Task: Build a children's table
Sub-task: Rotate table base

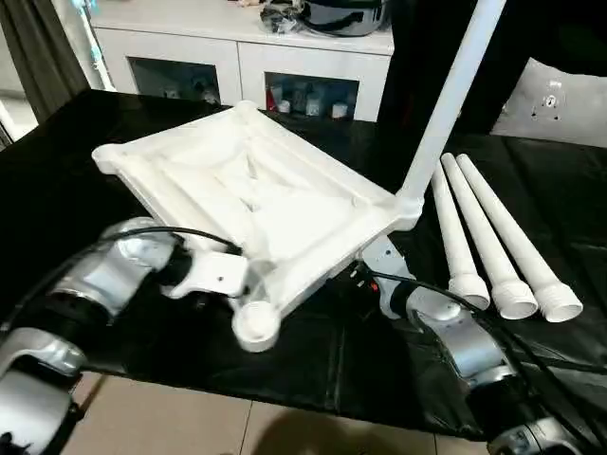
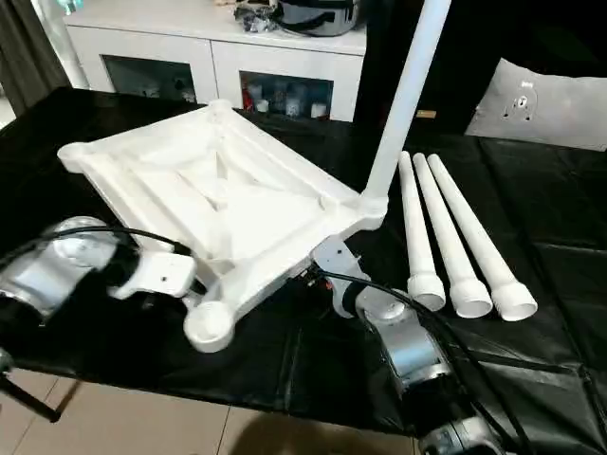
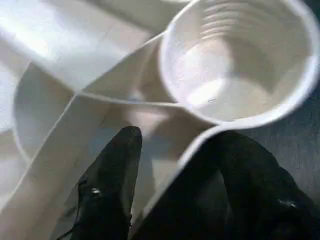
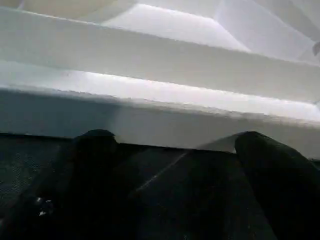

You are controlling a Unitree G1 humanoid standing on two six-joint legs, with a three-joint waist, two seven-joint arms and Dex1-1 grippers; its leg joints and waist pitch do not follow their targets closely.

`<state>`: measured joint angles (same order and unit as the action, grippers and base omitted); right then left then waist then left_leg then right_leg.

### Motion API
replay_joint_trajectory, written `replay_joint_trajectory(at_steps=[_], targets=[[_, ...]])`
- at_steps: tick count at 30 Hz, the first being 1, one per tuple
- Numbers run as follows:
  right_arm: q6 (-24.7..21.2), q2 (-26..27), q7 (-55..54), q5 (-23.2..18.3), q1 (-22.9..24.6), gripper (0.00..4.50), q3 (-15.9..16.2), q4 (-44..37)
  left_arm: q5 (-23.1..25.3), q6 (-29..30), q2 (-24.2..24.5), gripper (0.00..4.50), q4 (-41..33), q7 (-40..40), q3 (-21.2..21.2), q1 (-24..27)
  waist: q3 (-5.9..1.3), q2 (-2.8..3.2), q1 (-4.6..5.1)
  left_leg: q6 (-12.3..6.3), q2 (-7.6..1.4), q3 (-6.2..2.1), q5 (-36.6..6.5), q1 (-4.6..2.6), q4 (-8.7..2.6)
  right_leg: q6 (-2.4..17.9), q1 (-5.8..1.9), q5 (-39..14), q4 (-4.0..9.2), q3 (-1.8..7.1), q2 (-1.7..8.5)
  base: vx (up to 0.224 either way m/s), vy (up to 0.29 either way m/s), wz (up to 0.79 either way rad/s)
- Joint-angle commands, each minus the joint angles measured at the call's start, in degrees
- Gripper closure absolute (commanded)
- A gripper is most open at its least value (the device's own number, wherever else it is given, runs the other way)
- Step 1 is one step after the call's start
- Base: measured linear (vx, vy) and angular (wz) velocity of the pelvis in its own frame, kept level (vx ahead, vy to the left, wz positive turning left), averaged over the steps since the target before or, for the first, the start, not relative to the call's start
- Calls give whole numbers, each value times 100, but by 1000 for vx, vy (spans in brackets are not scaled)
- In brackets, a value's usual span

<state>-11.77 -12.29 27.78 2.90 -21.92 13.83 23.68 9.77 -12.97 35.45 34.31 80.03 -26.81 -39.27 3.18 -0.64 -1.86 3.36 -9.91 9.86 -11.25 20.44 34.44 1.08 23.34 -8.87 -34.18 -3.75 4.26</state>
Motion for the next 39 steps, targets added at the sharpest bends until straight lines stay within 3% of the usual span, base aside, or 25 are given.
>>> replay_joint_trajectory(at_steps=[1, 6, 8, 10, 17, 19, 22, 28, 32, 35, 37, 39], targets=[[111, 76, -31, -2, -131, 0, -39, 34, -301, 206, -159, 226, -323, 212, 30, 22, -380, 95, 9, 197, -297, -86, -1505, -56, -457, 1312, -300, -1483, 343, 307, 413, 0, 0, 0], [144, 129, -49, -6, -167, 0, -9, 89, -377, 649, -359, 263, -620, 300, -50, 76, -379, 97, 77, 145, -285, -85, -1471, -34, -450, 1321, -323, -1477, 353, 302, 397, 0, 0, 0], [146, 137, -51, -4, -165, 0, -2, 85, -274, 691, -409, 277, -622, 219, -111, 95, -377, 101, 95, 131, -283, -88, -1490, -33, -448, 1313, -324, -1498, 360, 297, 388, 0, 0, 0], [172, 145, -43, 16, -162, 0, -7, 89, 152, 575, -492, 290, -478, -116, -256, 106, -379, 103, 139, 94, -277, -94, -1500, -24, -443, 1298, -328, -1524, 375, 290, 374, 0, 0, 0], [204, 0, 22, 55, -73, 0, -47, -29, 602, 1338, -731, 343, -294, -839, -292, -43, -339, 108, 171, 77, -269, -105, -1856, -73, -443, 1095, -296, -2346, 466, 278, 377, 0, 0, 0], [199, -82, 58, 71, -47, 0, -58, -88, 727, 1369, -824, 352, -200, -1101, -305, -108, -344, 121, 175, 22, -257, -118, -1804, -42, -438, 1047, -306, -2401, 475, 272, 380, 0, 0, 0], [156, -256, 220, 58, 27, 0, -85, -291, 646, 731, -920, 360, -4, -1160, -204, -162, -367, 109, 206, -51, -239, -116, -1687, -4, -423, 1010, -335, -2314, 485, 261, 370, 0, 0, 0], [185, -422, 460, 11, 151, 0, -69, -470, 531, 767, -767, 382, -1, -747, -184, -185, -399, 110, 242, -195, -244, -101, -1413, 30, -405, 1187, -354, -1861, 448, 262, 376, 0, 0, 0], [63, -559, 600, -57, 260, 0, -97, -774, 487, 1408, -822, 403, 192, -855, -35, -230, -382, 112, 253, -229, -247, -98, -1394, 32, -413, 1241, -359, -1829, 444, 251, 370, 0, 0, 0], [-142, -584, 573, -183, 307, 0, -229, -1046, 407, 1601, -933, 413, 333, -999, 83, -237, -355, 97, 262, -228, -230, -100, -1559, 18, -412, 1090, -351, -2317, 496, 237, 365, 0, 0, 0], [-428, -583, 499, -264, 330, 0, -382, -1305, 244, 2041, -1161, 417, 336, -1202, 271, -237, -351, 103, 266, -218, -217, -102, -1610, 3, -404, 964, -330, -2664, 539, 226, 364, 0, 0, 0], [-644, -592, 428, -291, 344, 0, -489, -1512, 147, 2404, -1340, 417, 316, -1392, 399, -243, -355, 118, 268, -226, -221, -107, -1601, 6, -399, 962, -326, -2683, 545, 220, 354, 0, 0, 0]])
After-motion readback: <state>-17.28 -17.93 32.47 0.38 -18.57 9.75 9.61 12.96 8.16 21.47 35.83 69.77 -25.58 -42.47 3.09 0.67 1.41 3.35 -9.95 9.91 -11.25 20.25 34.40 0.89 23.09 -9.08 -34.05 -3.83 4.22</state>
